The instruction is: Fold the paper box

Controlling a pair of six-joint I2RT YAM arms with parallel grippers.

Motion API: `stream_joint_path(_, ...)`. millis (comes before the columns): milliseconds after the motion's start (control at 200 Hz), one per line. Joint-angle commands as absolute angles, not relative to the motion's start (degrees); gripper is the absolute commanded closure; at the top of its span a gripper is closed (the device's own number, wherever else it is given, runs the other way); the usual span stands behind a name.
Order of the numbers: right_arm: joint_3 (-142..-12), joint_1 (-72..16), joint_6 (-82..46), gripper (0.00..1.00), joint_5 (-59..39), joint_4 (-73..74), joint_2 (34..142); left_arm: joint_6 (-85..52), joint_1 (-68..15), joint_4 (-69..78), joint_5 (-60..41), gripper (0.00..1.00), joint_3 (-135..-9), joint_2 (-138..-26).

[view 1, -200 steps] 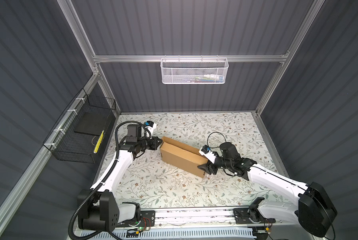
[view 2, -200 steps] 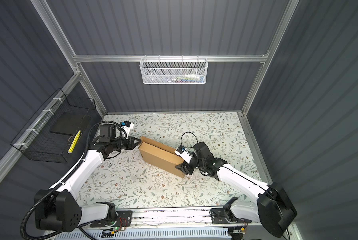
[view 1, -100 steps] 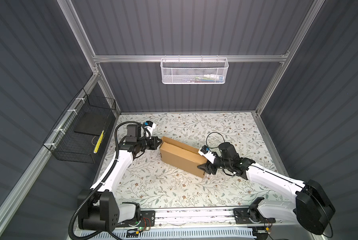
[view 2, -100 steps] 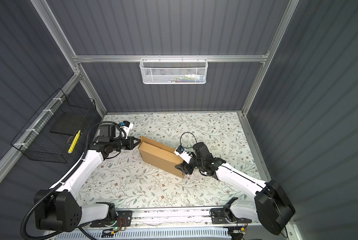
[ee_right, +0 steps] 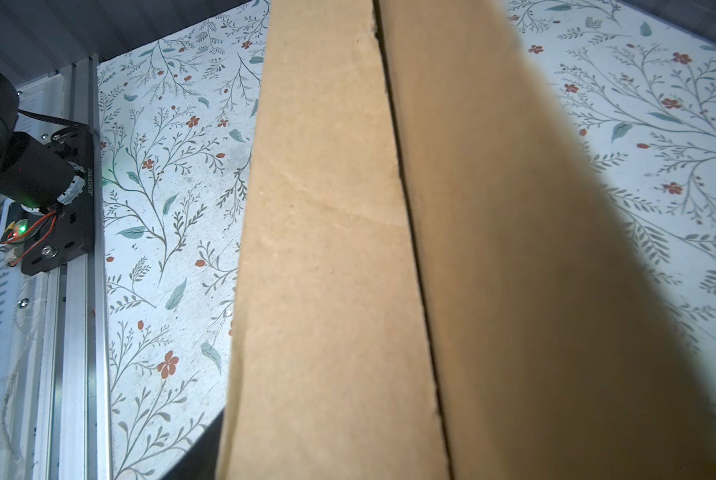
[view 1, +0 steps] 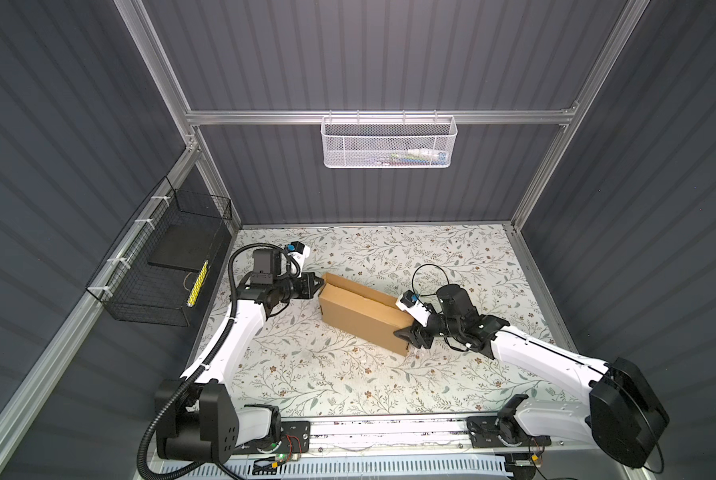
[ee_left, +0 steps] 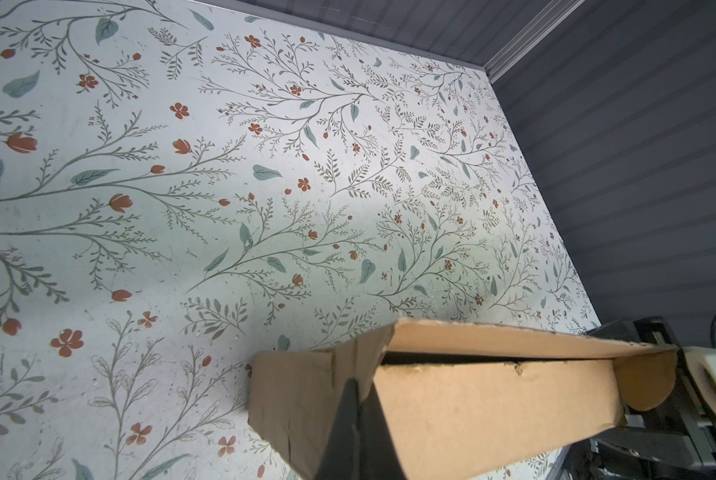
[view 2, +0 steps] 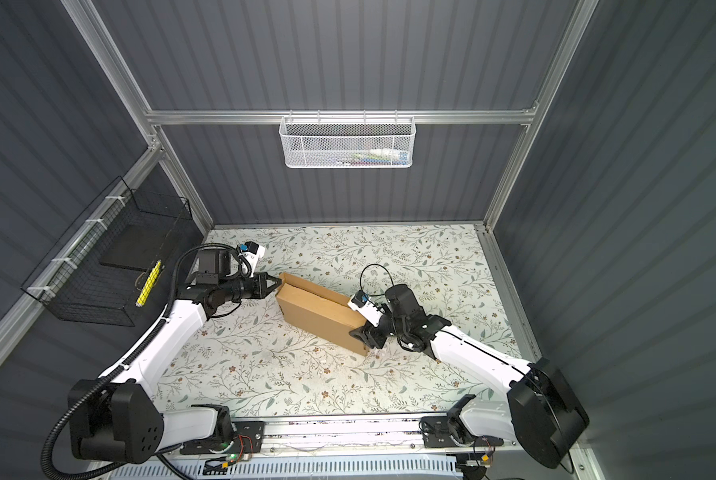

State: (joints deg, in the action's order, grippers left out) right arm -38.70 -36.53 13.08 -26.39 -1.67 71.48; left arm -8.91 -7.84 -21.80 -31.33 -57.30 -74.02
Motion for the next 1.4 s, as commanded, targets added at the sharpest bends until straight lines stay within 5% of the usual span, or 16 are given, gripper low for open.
stream_joint_path(0,-38.72,-36.83,12.84,0.41,-26.59,-2.31,72.42,-10.37,-8.09,-23.11,-34.20,0.96,-59.58,-74.18)
stream_joint_path(1396,-39.21,-36.83,12.45,0.35,-26.29,-1.90,72.86,-12.68,-8.09,-25.29,-32.46,0.95,-58.88,-73.07)
